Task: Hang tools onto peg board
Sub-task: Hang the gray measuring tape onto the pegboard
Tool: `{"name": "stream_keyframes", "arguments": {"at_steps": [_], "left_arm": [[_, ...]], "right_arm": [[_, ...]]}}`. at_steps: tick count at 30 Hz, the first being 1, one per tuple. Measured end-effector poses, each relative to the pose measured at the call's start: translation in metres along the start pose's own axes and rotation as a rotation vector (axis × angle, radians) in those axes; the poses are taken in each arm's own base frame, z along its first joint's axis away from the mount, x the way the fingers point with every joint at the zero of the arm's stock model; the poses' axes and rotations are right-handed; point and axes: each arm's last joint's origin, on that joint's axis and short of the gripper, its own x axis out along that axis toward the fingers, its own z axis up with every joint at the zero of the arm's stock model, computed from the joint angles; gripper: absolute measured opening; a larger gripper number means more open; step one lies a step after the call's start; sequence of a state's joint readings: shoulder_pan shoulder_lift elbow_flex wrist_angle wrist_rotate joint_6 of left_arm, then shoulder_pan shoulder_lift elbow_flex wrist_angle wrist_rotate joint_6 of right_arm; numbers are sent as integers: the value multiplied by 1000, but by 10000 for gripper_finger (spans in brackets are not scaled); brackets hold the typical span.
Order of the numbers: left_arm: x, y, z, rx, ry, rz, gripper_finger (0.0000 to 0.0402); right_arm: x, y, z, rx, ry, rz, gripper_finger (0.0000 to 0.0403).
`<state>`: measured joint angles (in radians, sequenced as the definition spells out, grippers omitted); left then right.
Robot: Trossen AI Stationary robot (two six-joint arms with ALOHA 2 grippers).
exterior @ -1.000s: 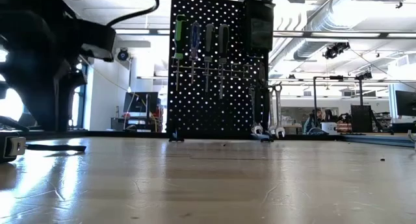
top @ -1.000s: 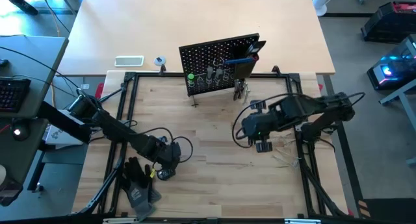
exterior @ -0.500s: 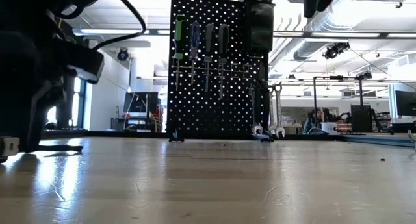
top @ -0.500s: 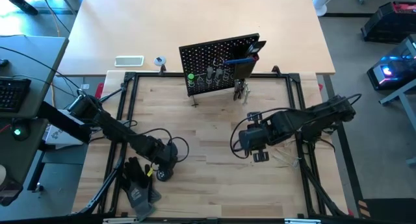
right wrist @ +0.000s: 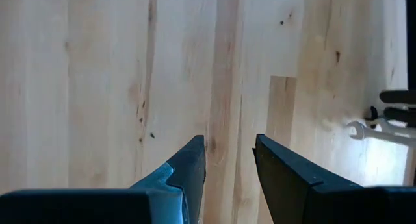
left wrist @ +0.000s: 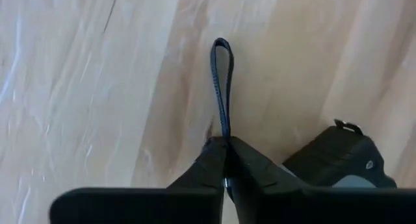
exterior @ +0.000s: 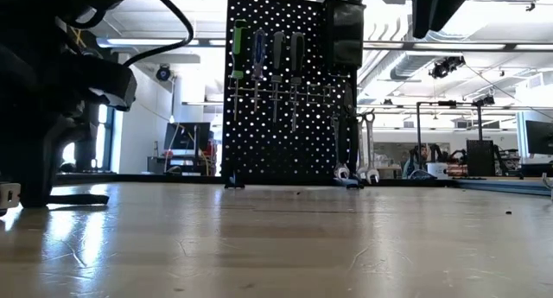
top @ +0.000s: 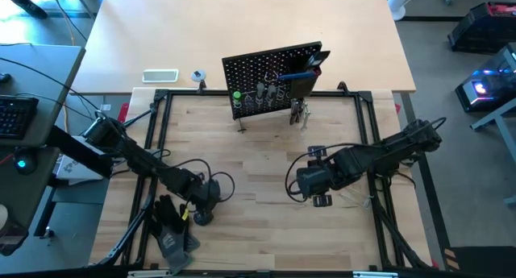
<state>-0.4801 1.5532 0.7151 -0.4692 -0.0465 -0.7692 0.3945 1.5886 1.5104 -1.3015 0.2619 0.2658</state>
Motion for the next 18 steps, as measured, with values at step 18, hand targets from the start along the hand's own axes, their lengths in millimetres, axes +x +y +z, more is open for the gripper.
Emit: {"name": "stream_keyframes", "arguments": {"at_steps": [18], "left_arm": [[-15,-7,34,216,-235,96,1]], "right_arm": [[-5,18,-5,151,-92,-147,130]]}}
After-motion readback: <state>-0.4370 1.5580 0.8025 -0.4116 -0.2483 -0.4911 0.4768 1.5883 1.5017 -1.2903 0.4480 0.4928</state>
